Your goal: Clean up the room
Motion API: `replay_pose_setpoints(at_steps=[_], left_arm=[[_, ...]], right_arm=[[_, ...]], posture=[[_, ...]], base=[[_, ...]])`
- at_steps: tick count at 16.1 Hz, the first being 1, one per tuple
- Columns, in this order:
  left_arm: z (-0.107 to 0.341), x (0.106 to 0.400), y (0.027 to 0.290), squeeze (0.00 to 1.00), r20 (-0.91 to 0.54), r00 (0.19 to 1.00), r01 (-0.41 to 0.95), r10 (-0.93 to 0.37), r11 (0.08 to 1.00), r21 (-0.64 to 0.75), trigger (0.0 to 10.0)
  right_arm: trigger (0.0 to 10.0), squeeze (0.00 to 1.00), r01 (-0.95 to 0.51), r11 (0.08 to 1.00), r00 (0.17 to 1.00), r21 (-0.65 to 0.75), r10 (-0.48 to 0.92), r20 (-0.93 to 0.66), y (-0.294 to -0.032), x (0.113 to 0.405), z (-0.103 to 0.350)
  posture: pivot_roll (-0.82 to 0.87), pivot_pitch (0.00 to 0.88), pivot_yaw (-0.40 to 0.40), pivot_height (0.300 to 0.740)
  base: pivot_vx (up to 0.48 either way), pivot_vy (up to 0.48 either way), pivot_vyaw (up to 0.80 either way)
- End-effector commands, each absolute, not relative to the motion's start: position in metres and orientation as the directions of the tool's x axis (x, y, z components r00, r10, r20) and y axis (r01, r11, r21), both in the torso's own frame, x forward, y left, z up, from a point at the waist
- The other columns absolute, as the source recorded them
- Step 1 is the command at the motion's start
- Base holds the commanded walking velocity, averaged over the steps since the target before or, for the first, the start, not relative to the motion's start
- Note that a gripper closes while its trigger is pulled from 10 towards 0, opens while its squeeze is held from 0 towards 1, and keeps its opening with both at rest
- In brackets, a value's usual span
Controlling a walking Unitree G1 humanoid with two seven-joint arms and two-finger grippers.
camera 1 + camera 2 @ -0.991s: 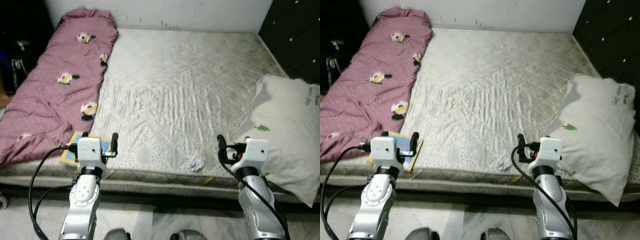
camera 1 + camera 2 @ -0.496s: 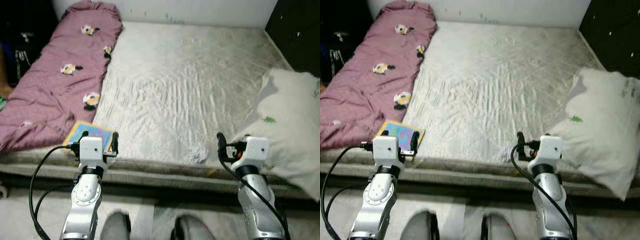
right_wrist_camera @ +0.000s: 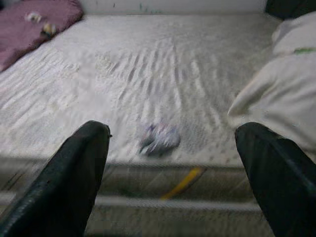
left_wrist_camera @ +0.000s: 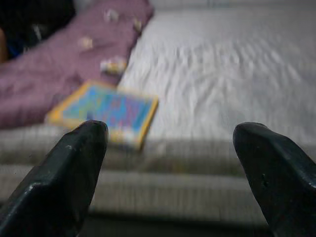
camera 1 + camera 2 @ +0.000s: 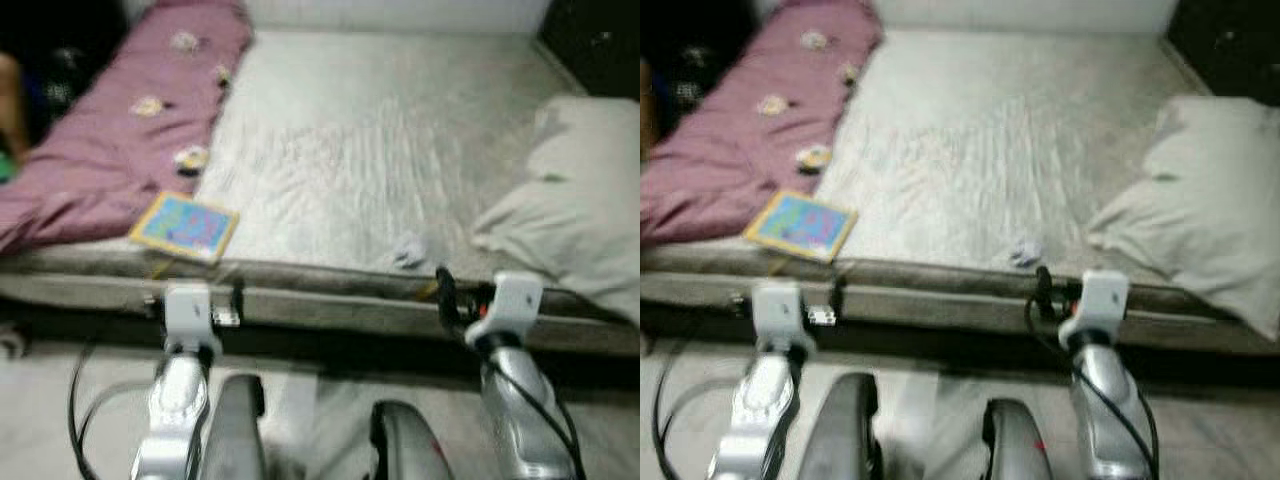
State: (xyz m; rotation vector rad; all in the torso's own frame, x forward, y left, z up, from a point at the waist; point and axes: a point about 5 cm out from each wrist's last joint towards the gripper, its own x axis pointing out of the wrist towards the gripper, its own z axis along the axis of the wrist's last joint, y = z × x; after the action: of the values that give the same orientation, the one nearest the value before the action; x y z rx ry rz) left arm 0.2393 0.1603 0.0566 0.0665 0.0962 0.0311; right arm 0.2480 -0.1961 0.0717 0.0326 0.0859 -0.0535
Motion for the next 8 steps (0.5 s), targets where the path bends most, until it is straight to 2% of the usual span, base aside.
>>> replay_pose_setpoints(at_steps=[1,3,8], left_arm=[[0.0683,0.2465,0.1607,0.00,-0.049,0.999,-0.018,0.021,0.997,0.072,10.0],[0.0685,0.2461,0.1594,0.00,-0.050,0.999,-0.006,0.009,0.998,0.061,10.0],[0.0692,0.2467,0.1569,0.00,-0.044,0.999,0.014,-0.011,0.999,0.052,10.0]], right_arm=[[10.0,0.00,0.046,0.998,0.996,0.032,-0.044,-0.072,-0.1935,0.2505,0.0762],[10.0,0.00,0.048,0.998,0.996,0.029,-0.045,-0.076,-0.1942,0.2501,0.0760],[10.0,0.00,0.050,0.998,0.996,0.023,-0.048,-0.077,-0.1955,0.2500,0.0762]], posture=[[-0.03,0.091,-0.018,0.618],[-0.03,0.092,-0.018,0.618],[-0.04,0.092,-0.020,0.618]], base=[[0.000,0.000,0.00],[0.000,0.000,0.00],[0.381,0.000,0.00]])
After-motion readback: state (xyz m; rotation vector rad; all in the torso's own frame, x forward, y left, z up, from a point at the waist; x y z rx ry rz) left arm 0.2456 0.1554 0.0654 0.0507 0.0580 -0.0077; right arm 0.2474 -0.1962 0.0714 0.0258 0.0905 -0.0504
